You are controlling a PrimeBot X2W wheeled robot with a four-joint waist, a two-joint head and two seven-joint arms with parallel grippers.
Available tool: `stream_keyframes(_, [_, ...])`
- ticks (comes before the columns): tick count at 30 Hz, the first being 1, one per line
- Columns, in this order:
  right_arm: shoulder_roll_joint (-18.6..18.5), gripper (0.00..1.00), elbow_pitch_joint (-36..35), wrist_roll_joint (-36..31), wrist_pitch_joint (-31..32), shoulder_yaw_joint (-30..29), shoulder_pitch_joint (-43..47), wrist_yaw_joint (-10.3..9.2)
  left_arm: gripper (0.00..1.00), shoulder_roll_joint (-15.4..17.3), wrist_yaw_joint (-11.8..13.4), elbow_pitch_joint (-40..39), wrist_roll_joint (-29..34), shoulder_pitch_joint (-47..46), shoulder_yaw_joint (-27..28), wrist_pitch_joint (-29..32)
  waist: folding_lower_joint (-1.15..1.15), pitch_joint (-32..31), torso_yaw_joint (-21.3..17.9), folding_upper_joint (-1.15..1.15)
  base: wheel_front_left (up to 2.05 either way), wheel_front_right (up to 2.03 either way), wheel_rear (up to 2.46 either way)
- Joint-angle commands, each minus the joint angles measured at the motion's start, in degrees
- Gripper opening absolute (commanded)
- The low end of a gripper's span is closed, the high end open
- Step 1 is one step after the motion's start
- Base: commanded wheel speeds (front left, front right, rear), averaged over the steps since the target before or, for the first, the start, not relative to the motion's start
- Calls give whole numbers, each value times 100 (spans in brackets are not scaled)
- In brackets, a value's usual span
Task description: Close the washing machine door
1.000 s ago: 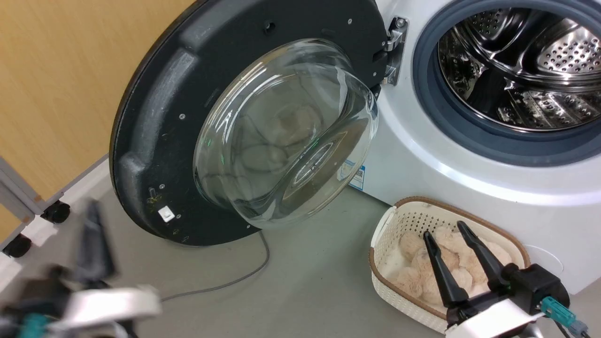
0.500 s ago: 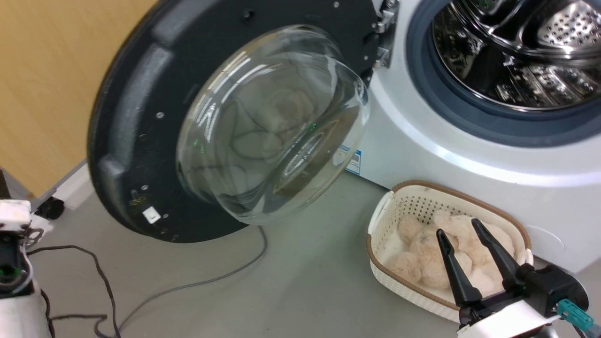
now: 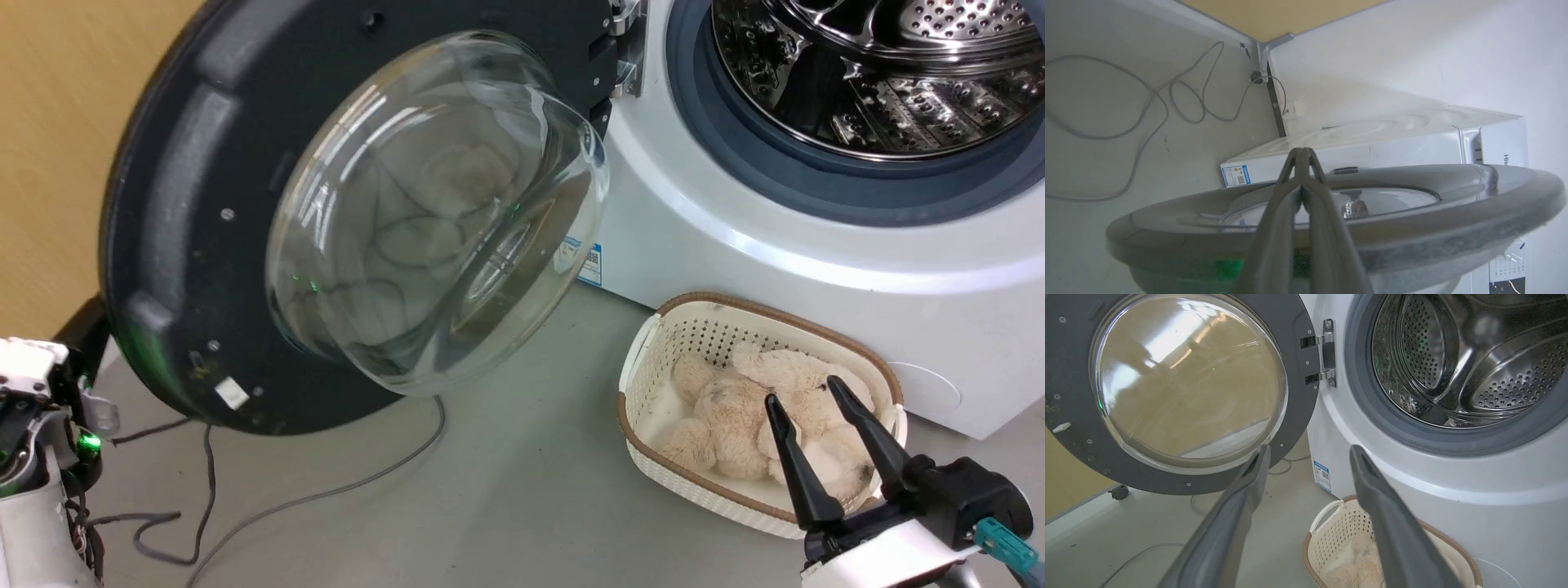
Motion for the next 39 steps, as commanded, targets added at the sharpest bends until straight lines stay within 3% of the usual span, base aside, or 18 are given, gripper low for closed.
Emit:
stream_keyframes(1, [-20, 100, -16, -26, 7, -17, -30, 5, 0, -69, -76, -35, -48, 85, -97, 143, 0, -8, -2, 0, 0, 0, 0])
stream_keyframes(11, [140, 100, 145, -12, -118, -156, 72, 5, 0, -508, -207, -1127, -529, 808, -574, 1492, 0, -315, -76, 0, 0, 0, 0])
stream_keyframes(18, [287, 100, 266, -17, -212, -264, 185, 5, 0, -846, 102, -2396, -749, 1567, -1103, 2362, 0, -596, -344, 0, 0, 0, 0])
stream_keyframes(23, [322, 100, 280, -49, -234, -294, 243, 5, 0, -1024, 372, -3082, -911, 2025, -1505, 2586, 0, -659, -674, 0, 0, 0, 0])
stream_keyframes(26, [313, 100, 264, -54, -235, -314, 261, 5, 0, -1090, 583, -3331, -1213, 2293, -1823, 2597, 0, -669, -933, 0, 0, 0, 0])
stream_keyframes(29, [313, 100, 247, -22, -226, -342, 260, 5, 0, -1108, 611, -3485, -1379, 2605, -2270, 2422, 0, -639, -1234, 0, 0, 0, 0])
stream_keyframes(39, [240, 100, 164, 13, -162, -207, 143, 5, 0, -1112, 323, -3280, -1890, 2633, -3649, 1054, 0, -351, -2465, 0, 0, 0, 0])
